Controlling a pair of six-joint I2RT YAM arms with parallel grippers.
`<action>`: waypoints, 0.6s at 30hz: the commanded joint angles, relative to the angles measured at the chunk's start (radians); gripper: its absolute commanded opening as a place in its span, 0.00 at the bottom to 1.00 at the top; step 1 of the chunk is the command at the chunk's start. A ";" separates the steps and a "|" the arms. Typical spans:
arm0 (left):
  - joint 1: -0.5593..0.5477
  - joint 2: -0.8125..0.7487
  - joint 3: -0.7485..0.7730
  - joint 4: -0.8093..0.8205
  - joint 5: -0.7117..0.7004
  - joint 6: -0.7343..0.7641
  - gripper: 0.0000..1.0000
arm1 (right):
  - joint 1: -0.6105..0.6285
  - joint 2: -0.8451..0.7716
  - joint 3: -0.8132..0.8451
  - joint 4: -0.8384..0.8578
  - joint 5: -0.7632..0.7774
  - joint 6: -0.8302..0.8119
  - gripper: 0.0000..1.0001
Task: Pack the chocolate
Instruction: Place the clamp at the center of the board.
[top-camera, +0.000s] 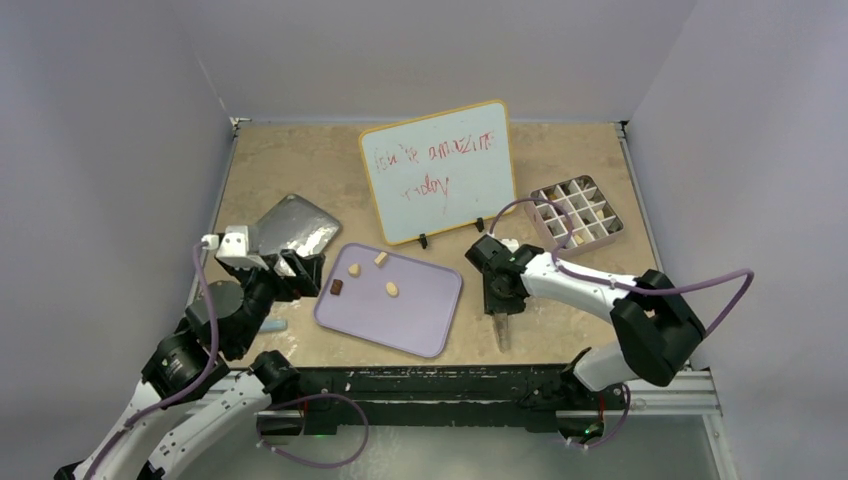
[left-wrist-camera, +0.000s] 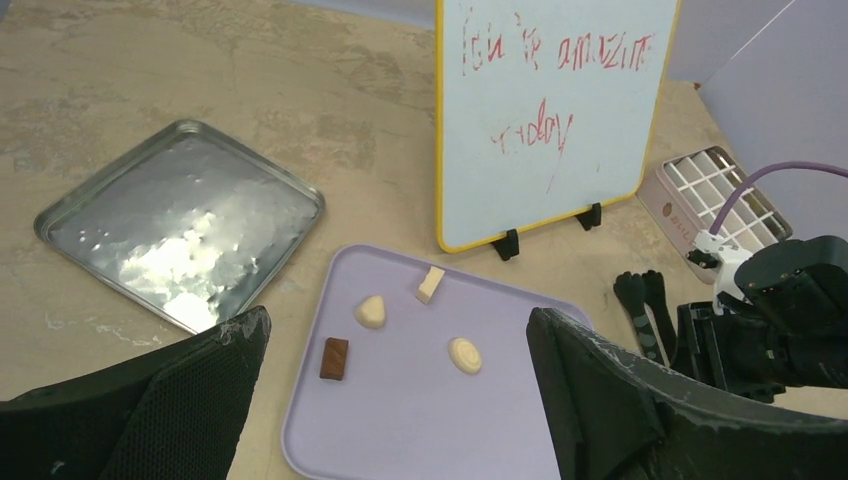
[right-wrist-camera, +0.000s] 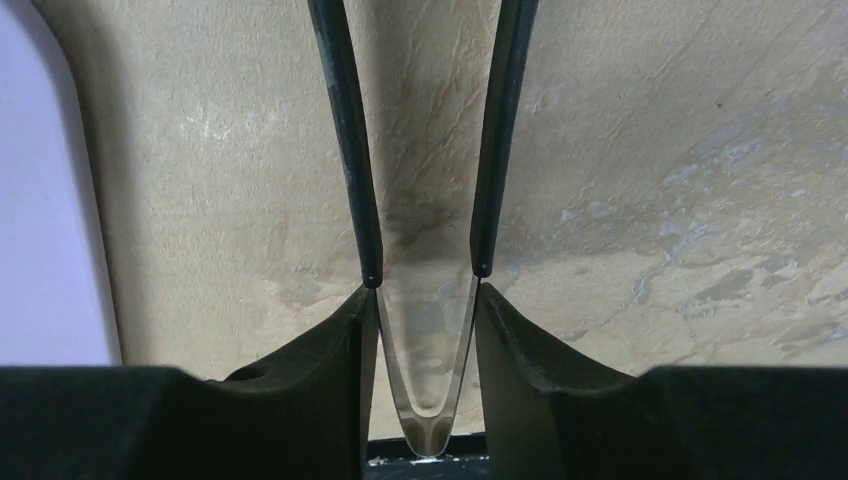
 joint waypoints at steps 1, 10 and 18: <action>0.001 0.084 0.013 -0.005 -0.041 0.007 1.00 | 0.004 0.013 0.006 0.043 0.035 -0.008 0.43; 0.001 0.199 0.048 -0.048 -0.069 -0.050 1.00 | 0.004 -0.089 0.037 -0.017 0.034 -0.064 0.84; 0.001 0.486 0.145 -0.099 0.003 -0.087 1.00 | 0.004 -0.309 0.039 0.007 -0.032 -0.170 0.99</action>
